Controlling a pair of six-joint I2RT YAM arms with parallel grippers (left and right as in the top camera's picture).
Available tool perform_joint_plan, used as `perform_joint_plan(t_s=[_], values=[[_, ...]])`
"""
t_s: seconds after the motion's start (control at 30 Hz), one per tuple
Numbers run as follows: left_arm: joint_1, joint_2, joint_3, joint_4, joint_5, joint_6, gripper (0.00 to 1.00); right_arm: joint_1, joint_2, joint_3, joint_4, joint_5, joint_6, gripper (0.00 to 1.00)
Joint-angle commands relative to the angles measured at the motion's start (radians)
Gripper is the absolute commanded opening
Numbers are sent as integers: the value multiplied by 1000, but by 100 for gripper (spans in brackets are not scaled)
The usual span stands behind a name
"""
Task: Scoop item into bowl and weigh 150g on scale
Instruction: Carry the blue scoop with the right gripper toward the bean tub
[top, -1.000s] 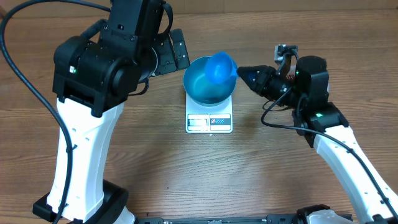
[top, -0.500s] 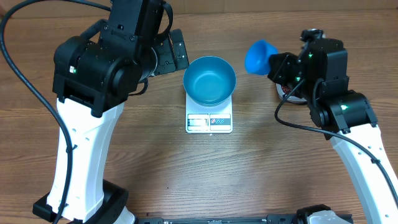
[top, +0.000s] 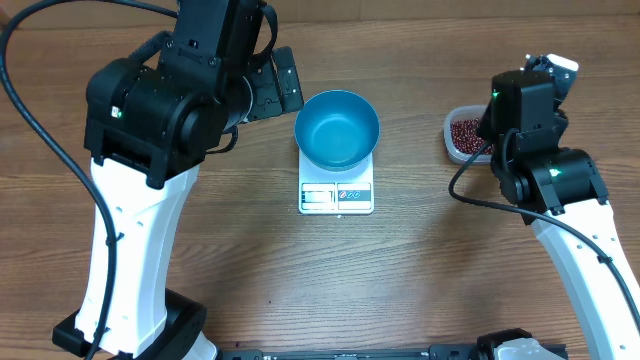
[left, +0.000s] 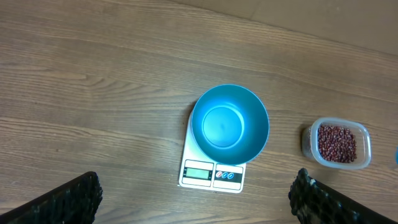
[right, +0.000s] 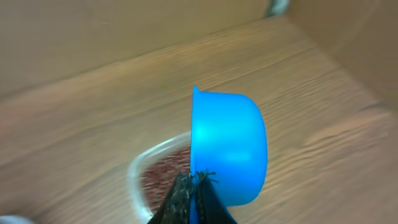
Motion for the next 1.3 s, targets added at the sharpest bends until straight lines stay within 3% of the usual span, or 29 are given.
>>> perform_joint_plan(t_s=[0.0,0.2,0.27,0.37,0.43,0.47,0.6,0.93,1.07,1.27], values=[[3,-4,14,-3,-12,19,99,3,-5,24,-5,129,-75,4],[3,-3,12,-24,-13,55,99,3,25,24,-30,124,-70,4],[3,-3,12,-34,-13,98,94,3,38,24,-42,119,-70,4],[2,-3,5,-35,-4,179,56,3,52,24,-44,96,-68,4],[-1,-3,-5,-35,-5,222,17,3,54,24,-43,94,-67,4],[-1,-3,-12,-35,-5,232,4,3,54,24,-42,94,-67,4],[-2,-3,-51,-35,4,252,4,3,54,24,-42,94,-67,4],[-80,2,-163,-29,32,510,4,-2,54,24,-41,93,-11,4],[-138,2,-253,0,-18,600,4,-24,54,24,-19,18,-6,4],[-220,2,-449,95,-172,603,4,-73,54,24,9,-73,24,4]])
